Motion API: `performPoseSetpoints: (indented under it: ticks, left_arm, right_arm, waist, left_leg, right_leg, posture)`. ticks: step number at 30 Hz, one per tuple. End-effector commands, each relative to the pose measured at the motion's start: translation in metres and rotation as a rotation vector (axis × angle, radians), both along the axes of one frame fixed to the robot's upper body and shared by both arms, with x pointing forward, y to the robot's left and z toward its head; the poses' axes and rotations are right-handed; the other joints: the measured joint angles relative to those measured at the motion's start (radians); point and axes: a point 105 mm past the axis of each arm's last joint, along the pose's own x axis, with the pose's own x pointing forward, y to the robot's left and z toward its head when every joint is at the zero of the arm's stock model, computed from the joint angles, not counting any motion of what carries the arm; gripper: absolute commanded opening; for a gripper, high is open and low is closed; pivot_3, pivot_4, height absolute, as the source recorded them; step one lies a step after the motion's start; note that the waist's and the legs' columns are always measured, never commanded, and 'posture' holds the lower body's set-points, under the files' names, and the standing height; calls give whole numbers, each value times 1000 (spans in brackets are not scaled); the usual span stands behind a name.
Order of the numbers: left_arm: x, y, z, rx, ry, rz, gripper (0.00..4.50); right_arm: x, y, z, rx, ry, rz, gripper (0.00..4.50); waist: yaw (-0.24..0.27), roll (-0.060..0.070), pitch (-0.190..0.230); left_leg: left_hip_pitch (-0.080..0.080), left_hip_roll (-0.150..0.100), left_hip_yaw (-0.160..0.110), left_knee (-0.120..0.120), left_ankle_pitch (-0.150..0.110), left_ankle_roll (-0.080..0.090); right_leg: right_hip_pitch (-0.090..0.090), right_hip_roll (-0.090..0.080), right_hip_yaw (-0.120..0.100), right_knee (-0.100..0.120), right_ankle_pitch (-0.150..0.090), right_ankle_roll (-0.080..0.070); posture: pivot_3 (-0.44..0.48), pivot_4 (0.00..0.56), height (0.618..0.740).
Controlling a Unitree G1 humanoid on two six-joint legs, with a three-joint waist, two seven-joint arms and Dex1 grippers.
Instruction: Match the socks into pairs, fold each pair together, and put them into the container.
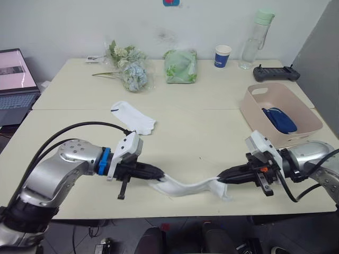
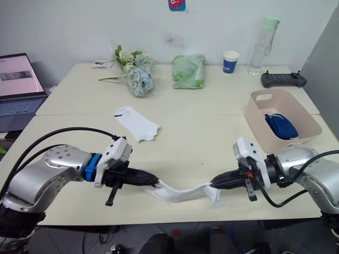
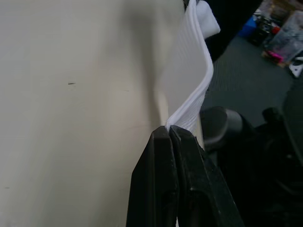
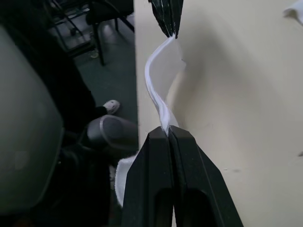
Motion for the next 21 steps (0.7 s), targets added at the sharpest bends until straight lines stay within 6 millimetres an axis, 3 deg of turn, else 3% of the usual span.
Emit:
performPoseSetpoints:
  ticks: [1,8,11,21]
  left_arm:
    - [-6,0,-2,9,10,-7,0]
    - [25,-3,-35,33,-8,128,0]
    - [20,-4,-32,31,-12,114,0]
    - [-39,-17,-15,-31,121,-58,0]
  right_arm:
    - [-8,0,-1,4,21,21,35]
    - [23,-13,-37,-79,-33,-83,35]
    - [23,-14,-29,-81,-42,-63,35]
    - [-37,7,-9,-33,161,125,35]
  waist:
    - [0,0,0]
    - [1,-1,1]
    - [1,-1,1]
    - [2,-1,1]
  left_leg:
    - [0,0,0,0,0,0]
    - [0,-1,1,1,0,0]
    - [-1,0,1,0,0,0]
    - [0,0,0,0,0,0]
  right_leg:
    - [0,0,0,0,0,0]
    - [0,1,0,0,0,0]
    - [-1,1,0,0,0,0]
    - [0,0,0,-1,0,0]
  posture:
    - [0,150,740]
    - [0,150,740]
    - [0,150,740]
    - [0,150,740]
